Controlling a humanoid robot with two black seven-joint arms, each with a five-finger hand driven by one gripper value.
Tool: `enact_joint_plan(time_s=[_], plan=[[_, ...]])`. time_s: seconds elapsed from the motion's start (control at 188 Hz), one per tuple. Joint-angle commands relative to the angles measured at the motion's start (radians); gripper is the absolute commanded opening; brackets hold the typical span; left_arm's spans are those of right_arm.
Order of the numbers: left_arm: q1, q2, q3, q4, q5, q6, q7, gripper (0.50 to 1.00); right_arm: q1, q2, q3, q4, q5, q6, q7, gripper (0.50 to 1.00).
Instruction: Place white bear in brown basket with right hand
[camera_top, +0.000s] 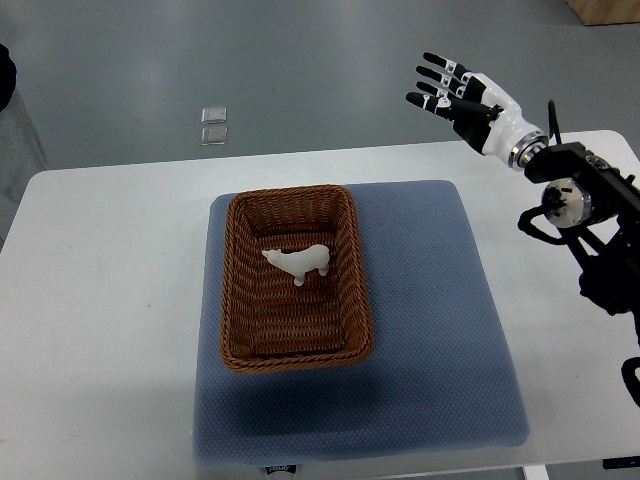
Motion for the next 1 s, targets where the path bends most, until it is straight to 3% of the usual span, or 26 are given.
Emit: enact_joint_plan(time_s=[0.0, 0.175, 0.324, 0.537, 0.999], plan=[[0.000, 0.000, 0.000, -0.001, 0.000, 0.000, 0.000, 1.000, -0.029, 0.055, 0.053, -0.049, 0.086, -0.027, 0.001, 0.921], [0.000, 0.000, 0.000, 0.001, 0.000, 0.000, 0.000, 1.000, -0.041, 0.073, 0.104, -0.070, 0.231, -0.065, 0.011, 0.924], [0.002, 0.000, 0.000, -0.001, 0.000, 0.000, 0.000, 1.000, -0.044, 0.073, 0.102, -0.072, 0.235, -0.122, 0.132, 0.924], [0.003, 0.000, 0.000, -0.001, 0.002, 0.000, 0.000, 1.000, -0.059, 0.073, 0.095, -0.087, 0.226, -0.150, 0.179, 0.924], [0.002, 0.000, 0.000, -0.001, 0.000, 0.000, 0.000, 1.000, -0.079, 0.073, 0.042, -0.105, 0.122, -0.150, 0.202, 0.924]])
